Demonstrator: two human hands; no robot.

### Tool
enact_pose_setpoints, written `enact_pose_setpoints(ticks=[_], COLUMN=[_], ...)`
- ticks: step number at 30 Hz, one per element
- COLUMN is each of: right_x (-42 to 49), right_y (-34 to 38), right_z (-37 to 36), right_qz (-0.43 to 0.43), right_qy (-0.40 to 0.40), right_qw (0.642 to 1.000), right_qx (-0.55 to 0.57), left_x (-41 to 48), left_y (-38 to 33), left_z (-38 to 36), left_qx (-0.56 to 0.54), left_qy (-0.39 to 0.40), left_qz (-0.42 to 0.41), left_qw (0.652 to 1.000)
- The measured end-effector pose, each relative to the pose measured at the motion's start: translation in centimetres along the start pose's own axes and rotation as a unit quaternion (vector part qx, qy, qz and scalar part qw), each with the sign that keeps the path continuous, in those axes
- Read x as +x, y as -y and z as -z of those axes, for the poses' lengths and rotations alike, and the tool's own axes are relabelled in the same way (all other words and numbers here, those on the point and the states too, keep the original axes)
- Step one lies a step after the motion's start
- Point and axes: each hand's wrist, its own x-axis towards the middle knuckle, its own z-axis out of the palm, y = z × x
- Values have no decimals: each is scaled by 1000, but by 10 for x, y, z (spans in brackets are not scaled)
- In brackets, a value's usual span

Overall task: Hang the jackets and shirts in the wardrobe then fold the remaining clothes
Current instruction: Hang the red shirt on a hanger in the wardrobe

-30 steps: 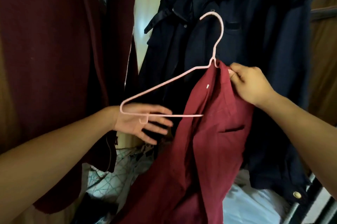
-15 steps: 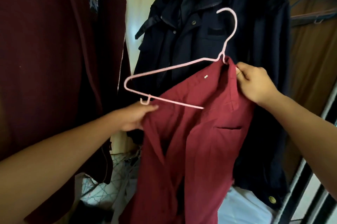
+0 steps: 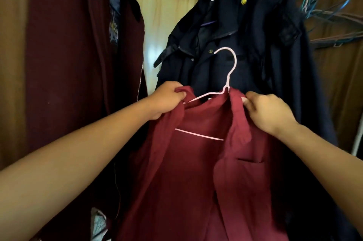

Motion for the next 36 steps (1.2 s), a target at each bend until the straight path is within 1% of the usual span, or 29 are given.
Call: enact_pose_setpoints(ticks=[2, 4, 6, 7, 9, 10, 13, 15, 17, 20, 22, 25, 27, 29, 31, 34, 36], right_x=[2, 4, 8, 11, 17, 20, 26, 26, 25, 24, 28, 45, 57, 70, 85, 112, 128], right_y=[15, 24, 25, 24, 21, 20, 22, 25, 25, 14, 5, 0, 11, 27, 42, 50, 50], right_z=[1, 7, 14, 18, 23, 24, 25, 27, 32, 43, 49, 59, 66, 69, 73, 82, 90], right_qz=[14, 22, 21, 20, 17, 16, 22, 33, 43, 69, 62, 24, 40, 80, 90, 67, 58], right_qy=[-18, -19, -23, -30, -49, -57, -72, -77, -91, -142, -159, -158, -144, -135, -123, -119, -118], right_qw=[999, 997, 994, 992, 989, 986, 984, 984, 988, 987, 985, 986, 988, 987, 986, 981, 979], right_qx=[40, 77, 109, 120, 142, 156, 162, 156, 118, 14, 19, 43, 28, -16, -69, -138, -158], left_x=[2, 4, 7, 10, 16, 18, 22, 25, 31, 50, 63, 80, 88, 94, 102, 117, 125], left_y=[-13, -20, -21, -20, -16, -14, -4, 2, 3, 2, 0, -8, -18, -30, -42, -58, -64], left_z=[-12, -15, -10, -6, 1, 4, 6, 7, 13, 33, 43, 48, 45, 40, 35, 32, 35], left_qx=[-17, 14, 117, 182, 278, 292, 264, 257, 257, 267, 269, 253, 238, 225, 202, 144, 142], left_qy=[2, -17, -41, -52, -59, -46, 8, -9, -54, -115, -151, -204, -229, -253, -270, -253, -246], left_qz=[-28, -88, -174, -213, -247, -246, -269, -291, -285, -262, -249, -242, -258, -270, -263, -254, -228], left_qw=[999, 996, 977, 959, 926, 923, 926, 922, 922, 920, 918, 914, 908, 901, 904, 922, 931])
